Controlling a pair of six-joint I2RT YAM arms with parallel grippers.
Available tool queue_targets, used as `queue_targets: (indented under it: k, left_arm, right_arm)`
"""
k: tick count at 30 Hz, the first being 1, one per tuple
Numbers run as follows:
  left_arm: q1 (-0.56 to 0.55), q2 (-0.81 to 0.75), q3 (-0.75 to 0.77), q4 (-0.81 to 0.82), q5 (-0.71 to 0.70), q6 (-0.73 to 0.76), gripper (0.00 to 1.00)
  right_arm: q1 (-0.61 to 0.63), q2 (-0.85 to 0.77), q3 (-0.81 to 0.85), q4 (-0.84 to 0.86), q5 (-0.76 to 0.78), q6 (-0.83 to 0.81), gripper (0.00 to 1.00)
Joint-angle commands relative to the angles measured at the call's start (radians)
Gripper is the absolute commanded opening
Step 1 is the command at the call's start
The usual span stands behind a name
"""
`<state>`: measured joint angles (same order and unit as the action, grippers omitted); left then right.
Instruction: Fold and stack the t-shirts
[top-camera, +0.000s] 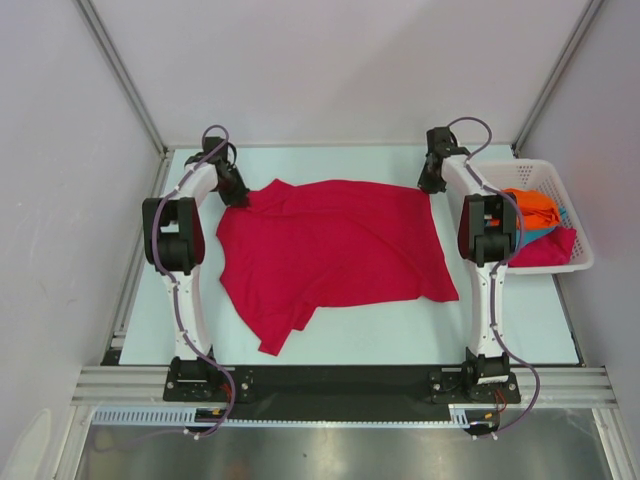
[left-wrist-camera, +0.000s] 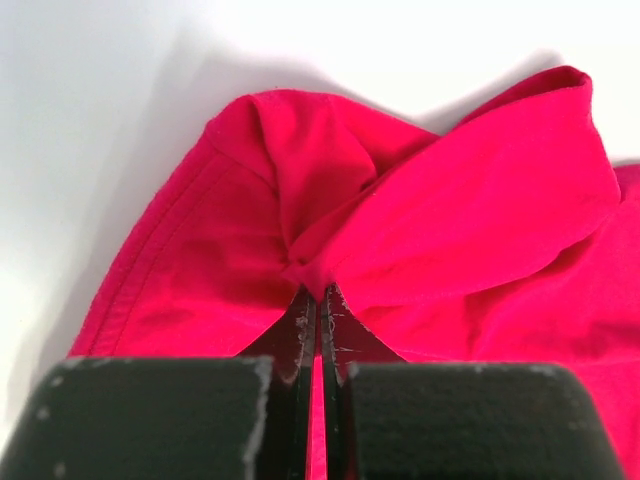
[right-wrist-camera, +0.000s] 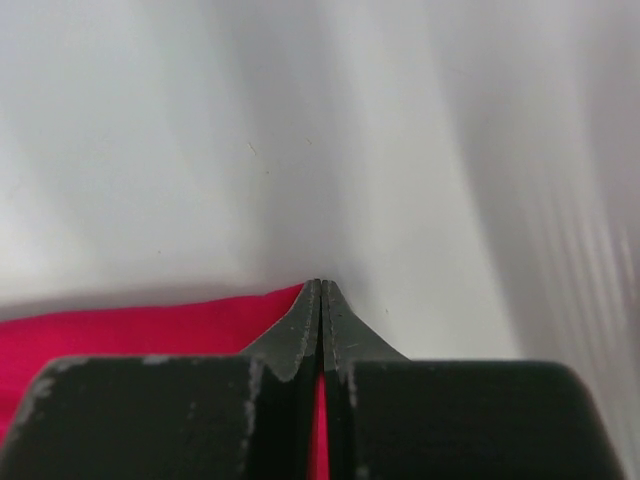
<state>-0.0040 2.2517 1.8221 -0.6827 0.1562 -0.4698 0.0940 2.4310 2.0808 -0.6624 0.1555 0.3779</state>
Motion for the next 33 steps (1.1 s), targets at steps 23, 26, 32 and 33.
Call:
queue_targets:
  k: [23, 26, 32, 33]
  left_arm:
    - [0.030, -0.181, 0.152, -0.107, -0.138, 0.048, 0.00]
    - [0.030, -0.202, 0.137, -0.107, -0.122, 0.051, 0.00]
    - [0.029, -0.276, 0.028, -0.087, -0.118, 0.053, 0.00]
    - [0.030, -0.293, -0.021, -0.080, -0.118, 0.053, 0.00]
  right_arm:
    - [0.079, -0.285, -0.155, 0.079, 0.088, -0.060, 0.00]
    - [0.081, -0.332, -0.238, 0.119, 0.081, -0.056, 0.00]
    - [0.087, -0.333, -0.271, 0.119, 0.081, -0.048, 0.00]
    - [0.085, -0.331, -0.268, 0.118, 0.081, -0.050, 0.00]
